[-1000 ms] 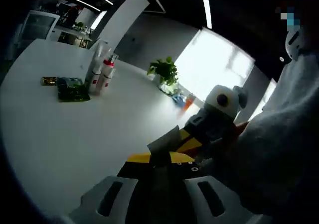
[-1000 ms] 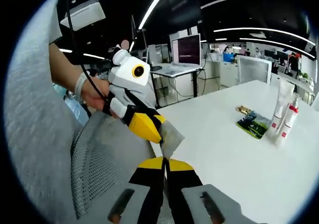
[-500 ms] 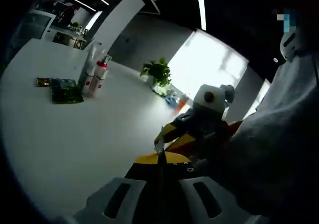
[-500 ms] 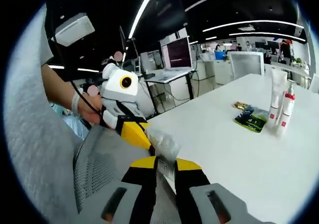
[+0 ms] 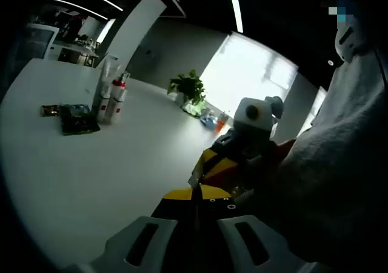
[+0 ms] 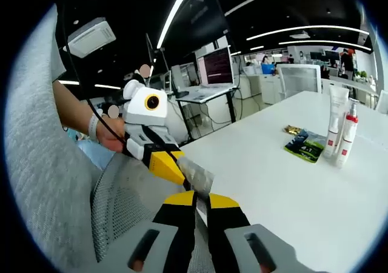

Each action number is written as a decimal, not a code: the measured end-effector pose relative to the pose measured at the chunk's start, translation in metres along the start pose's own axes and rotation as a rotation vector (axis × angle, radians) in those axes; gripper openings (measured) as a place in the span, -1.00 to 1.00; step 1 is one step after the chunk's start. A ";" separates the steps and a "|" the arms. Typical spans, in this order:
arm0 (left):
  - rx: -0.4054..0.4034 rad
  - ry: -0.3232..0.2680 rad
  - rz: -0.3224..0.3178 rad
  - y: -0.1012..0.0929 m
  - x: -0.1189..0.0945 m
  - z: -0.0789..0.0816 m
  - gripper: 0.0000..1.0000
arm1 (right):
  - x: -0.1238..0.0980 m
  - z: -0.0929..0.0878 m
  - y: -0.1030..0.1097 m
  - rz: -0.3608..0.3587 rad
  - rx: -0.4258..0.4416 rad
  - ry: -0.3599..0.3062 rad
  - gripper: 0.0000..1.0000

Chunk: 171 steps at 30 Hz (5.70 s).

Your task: Arrange the skincare products in the storage area until every visible bottle or jar stands upright without overlapping.

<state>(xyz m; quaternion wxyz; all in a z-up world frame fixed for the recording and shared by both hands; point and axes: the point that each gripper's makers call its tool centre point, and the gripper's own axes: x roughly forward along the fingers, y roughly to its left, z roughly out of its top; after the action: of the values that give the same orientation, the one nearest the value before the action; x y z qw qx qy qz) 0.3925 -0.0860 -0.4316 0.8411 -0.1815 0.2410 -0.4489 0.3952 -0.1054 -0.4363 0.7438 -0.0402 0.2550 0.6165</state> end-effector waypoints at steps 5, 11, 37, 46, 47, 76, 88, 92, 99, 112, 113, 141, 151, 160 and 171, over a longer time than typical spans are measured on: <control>-0.006 -0.004 0.020 0.003 0.001 0.001 -1.00 | -0.002 0.004 0.003 -0.001 -0.029 -0.016 -1.00; -0.009 -0.007 0.029 0.004 -0.001 0.003 -0.90 | -0.005 0.011 0.004 0.041 0.045 -0.056 -1.00; 0.007 0.025 -0.081 -0.020 0.005 -0.003 -1.00 | -0.004 0.011 0.021 0.104 -0.049 -0.058 -1.00; -0.011 0.025 -0.067 -0.018 0.006 -0.003 -1.00 | -0.004 0.012 0.019 0.117 0.013 -0.051 -1.00; -0.018 0.023 -0.065 -0.018 0.006 -0.003 -1.00 | -0.004 0.012 0.018 0.115 0.021 -0.055 -1.00; -0.135 0.011 -0.008 -0.005 0.005 0.000 -1.00 | -0.003 0.017 0.001 0.030 0.019 -0.085 -1.00; -0.295 -0.052 -0.011 0.001 -0.001 0.011 -1.00 | -0.003 0.017 0.004 0.047 0.037 -0.087 -1.00; -0.285 -0.061 -0.031 -0.001 0.000 0.012 -1.00 | -0.006 0.020 0.001 0.060 0.073 -0.105 -1.00; -0.245 -0.022 -0.024 -0.006 0.005 0.006 -0.94 | -0.009 0.027 0.006 0.074 0.078 -0.140 -1.00; -0.287 -0.001 -0.053 -0.013 0.002 0.004 -1.00 | -0.007 0.026 0.005 0.047 0.040 -0.136 -1.00; -0.293 0.007 -0.049 -0.013 0.002 0.003 -1.00 | -0.006 0.025 0.005 0.045 0.033 -0.130 -1.00; -0.233 0.042 -0.048 -0.013 0.003 -0.004 -1.00 | 0.000 0.020 -0.002 -0.026 -0.046 -0.097 -1.00; -0.289 0.050 -0.018 -0.001 0.005 -0.005 -1.00 | -0.001 0.017 -0.017 -0.085 -0.021 -0.078 -0.92; -0.329 0.024 0.025 0.018 0.004 0.019 -1.00 | -0.011 0.015 -0.038 -0.229 -0.092 -0.069 -0.83; -0.338 0.029 0.086 0.057 -0.010 0.052 -1.00 | 0.001 0.002 -0.030 -0.236 -0.261 0.035 -0.78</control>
<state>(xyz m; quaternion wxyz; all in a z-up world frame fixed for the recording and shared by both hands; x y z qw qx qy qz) 0.4553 -0.0431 -0.4163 0.8135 -0.3031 0.3328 -0.3682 0.4245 -0.1109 -0.4426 0.7950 -0.1770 0.1791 0.5519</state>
